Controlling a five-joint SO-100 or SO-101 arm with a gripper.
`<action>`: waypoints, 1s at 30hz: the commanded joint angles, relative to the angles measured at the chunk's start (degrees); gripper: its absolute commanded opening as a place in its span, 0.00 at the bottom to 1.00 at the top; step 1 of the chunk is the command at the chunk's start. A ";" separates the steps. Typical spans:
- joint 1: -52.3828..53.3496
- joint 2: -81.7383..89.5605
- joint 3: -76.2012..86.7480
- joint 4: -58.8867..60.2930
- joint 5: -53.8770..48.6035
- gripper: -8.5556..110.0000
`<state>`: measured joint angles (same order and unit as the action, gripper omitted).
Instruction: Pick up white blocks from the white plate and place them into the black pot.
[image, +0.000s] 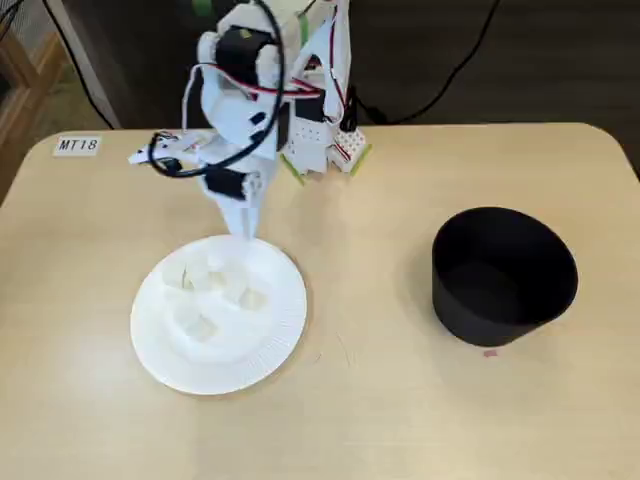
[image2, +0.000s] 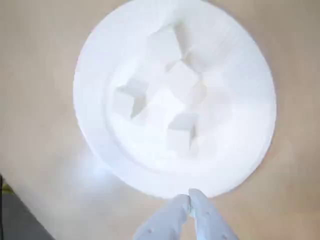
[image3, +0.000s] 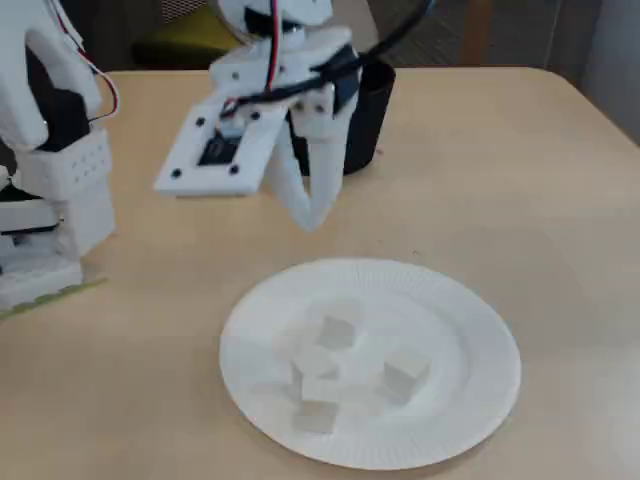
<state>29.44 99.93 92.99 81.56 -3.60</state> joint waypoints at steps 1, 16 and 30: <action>2.64 -4.13 -3.52 1.32 0.18 0.05; 1.76 -15.73 -7.82 -9.32 1.49 0.28; 0.00 -27.69 -16.70 -9.67 3.25 0.34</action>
<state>30.23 73.12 80.86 71.63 -0.62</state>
